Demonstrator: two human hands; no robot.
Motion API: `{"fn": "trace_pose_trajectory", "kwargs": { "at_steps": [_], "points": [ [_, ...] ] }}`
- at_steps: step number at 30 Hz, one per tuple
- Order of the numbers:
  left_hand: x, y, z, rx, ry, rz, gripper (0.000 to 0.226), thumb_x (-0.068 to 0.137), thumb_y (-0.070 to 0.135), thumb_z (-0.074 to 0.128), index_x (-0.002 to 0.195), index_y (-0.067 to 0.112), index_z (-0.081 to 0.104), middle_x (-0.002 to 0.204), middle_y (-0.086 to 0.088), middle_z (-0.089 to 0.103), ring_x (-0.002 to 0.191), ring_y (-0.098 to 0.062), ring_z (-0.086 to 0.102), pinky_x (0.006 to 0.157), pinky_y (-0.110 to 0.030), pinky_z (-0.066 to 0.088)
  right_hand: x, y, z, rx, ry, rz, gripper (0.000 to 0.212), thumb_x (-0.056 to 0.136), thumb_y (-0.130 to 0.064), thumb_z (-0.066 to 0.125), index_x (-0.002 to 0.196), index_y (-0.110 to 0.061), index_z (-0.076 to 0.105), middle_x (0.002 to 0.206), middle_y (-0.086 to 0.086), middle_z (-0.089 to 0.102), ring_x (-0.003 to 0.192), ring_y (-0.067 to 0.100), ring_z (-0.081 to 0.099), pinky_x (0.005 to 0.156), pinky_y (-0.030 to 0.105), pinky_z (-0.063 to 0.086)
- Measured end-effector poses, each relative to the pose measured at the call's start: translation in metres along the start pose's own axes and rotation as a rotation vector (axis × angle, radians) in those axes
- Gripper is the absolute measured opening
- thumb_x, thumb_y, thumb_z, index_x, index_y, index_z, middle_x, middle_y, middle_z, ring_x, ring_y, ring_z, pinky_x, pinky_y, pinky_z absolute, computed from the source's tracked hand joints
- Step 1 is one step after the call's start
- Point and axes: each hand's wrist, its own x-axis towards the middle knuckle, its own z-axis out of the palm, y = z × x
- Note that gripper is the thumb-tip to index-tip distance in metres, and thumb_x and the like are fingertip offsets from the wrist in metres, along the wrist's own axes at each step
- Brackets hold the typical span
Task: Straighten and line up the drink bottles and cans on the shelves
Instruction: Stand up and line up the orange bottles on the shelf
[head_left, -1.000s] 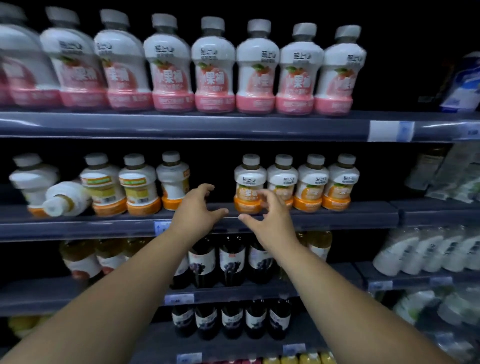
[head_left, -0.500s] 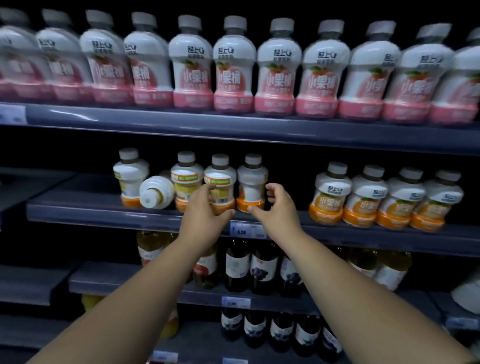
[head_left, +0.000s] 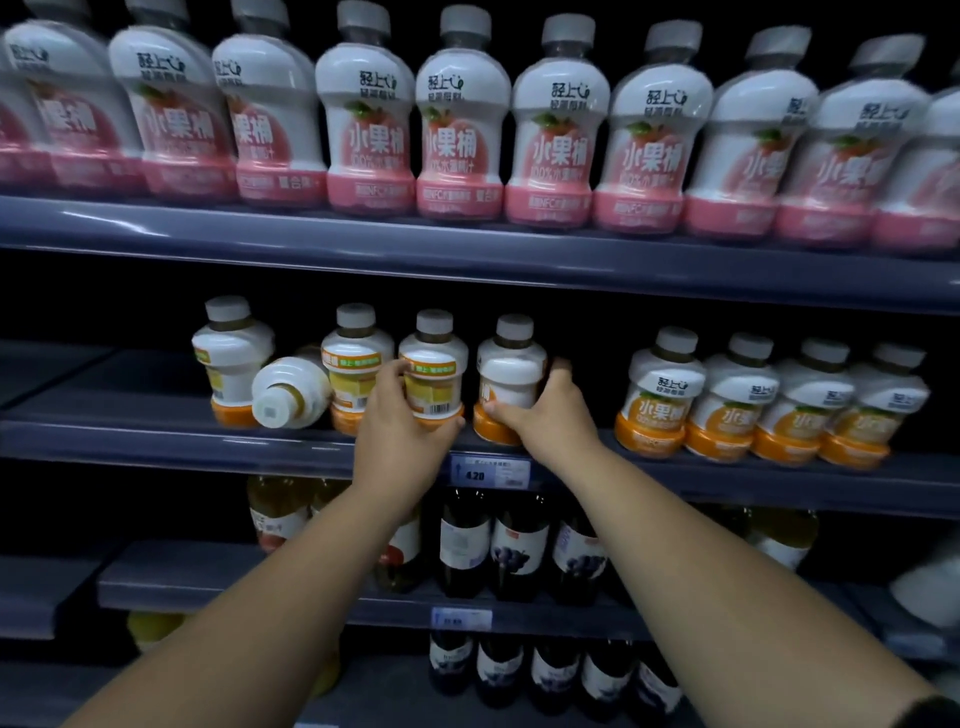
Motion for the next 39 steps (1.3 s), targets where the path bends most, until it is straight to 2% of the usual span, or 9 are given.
{"fn": "trace_pose_trajectory", "kwargs": {
  "at_steps": [8,10,13,18,21,26,30,34,39],
  "points": [
    [0.015,0.010,0.023,-0.035,-0.053,-0.028,0.085,0.070,0.033,0.087,0.135,0.024,0.034,0.132,-0.002,0.056,0.116,-0.020,0.058,0.092,-0.037,0.051,-0.003,0.028,-0.034,0.034,0.007,0.022,0.077,0.076,-0.044,0.082,0.133,-0.017,0.038,0.134,0.006,0.054,0.118,0.026,0.055,0.084,0.031,0.041],
    [0.024,0.013,0.027,-0.015,-0.052,-0.062,0.090,0.070,0.034,0.087,0.139,0.016,0.032,0.136,-0.008,0.051,0.119,-0.025,0.055,0.090,-0.034,0.047,-0.002,0.028,-0.028,0.013,0.019,0.030,0.083,0.072,-0.048,0.084,0.133,-0.016,0.038,0.133,0.007,0.051,0.120,0.027,0.053,0.088,0.033,0.043],
    [0.034,0.014,0.034,0.063,-0.054,-0.115,0.103,0.066,0.042,0.089,0.142,0.011,0.028,0.137,-0.014,0.050,0.122,-0.033,0.053,0.094,-0.041,0.049,0.000,0.026,-0.018,-0.048,0.080,0.065,0.103,0.057,-0.060,0.087,0.133,-0.013,0.036,0.131,0.009,0.052,0.120,0.029,0.053,0.094,0.040,0.048],
    [0.038,0.004,0.035,0.068,-0.090,-0.131,0.104,0.066,0.042,0.089,0.143,0.009,0.027,0.131,-0.014,0.056,0.118,-0.034,0.057,0.091,-0.042,0.051,0.004,0.033,-0.021,0.022,-0.007,0.042,0.081,0.068,-0.045,0.087,0.127,-0.017,0.039,0.125,0.005,0.057,0.114,0.026,0.059,0.089,0.039,0.052],
    [0.035,-0.002,0.029,-0.011,-0.221,-0.099,0.105,0.067,0.038,0.087,0.147,0.014,0.023,0.131,-0.009,0.057,0.118,-0.026,0.057,0.092,-0.037,0.049,0.001,0.033,-0.019,-0.055,-0.015,0.035,0.095,0.058,-0.055,0.088,0.129,-0.018,0.037,0.129,0.005,0.053,0.118,0.026,0.055,0.095,0.044,0.050],
    [0.032,0.011,0.029,0.076,-0.268,-0.112,0.128,0.043,0.069,0.084,0.143,0.014,0.026,0.133,-0.009,0.054,0.119,-0.027,0.056,0.094,-0.047,0.053,0.001,0.032,-0.021,-0.050,0.018,0.043,0.091,0.060,-0.051,0.090,0.126,-0.017,0.036,0.125,0.006,0.058,0.111,0.028,0.060,0.088,0.042,0.054],
    [0.033,0.014,0.031,0.082,-0.297,-0.153,0.110,0.049,0.059,0.083,0.136,0.015,0.031,0.124,-0.007,0.059,0.108,-0.029,0.061,0.089,-0.047,0.054,-0.004,0.036,-0.024,-0.073,0.002,0.004,0.092,0.059,-0.053,0.088,0.127,-0.019,0.036,0.124,0.004,0.052,0.114,0.026,0.056,0.091,0.042,0.051],
    [0.033,0.015,0.033,0.119,-0.277,-0.150,0.121,0.050,0.059,0.087,0.143,0.013,0.025,0.131,-0.011,0.054,0.117,-0.030,0.056,0.095,-0.047,0.052,-0.009,0.033,-0.023,-0.177,0.033,-0.011,0.113,0.052,-0.064,0.087,0.138,-0.017,0.031,0.133,0.007,0.051,0.121,0.028,0.053,0.095,0.045,0.050],
    [0.034,0.013,0.030,0.004,-0.349,-0.173,0.107,0.042,0.059,0.084,0.129,0.025,0.032,0.113,0.000,0.062,0.100,-0.021,0.065,0.086,-0.048,0.057,-0.011,0.037,-0.022,-0.194,0.072,-0.022,0.097,0.063,-0.058,0.085,0.131,-0.018,0.029,0.124,0.006,0.058,0.110,0.028,0.061,0.082,0.041,0.054]
  ]
}}
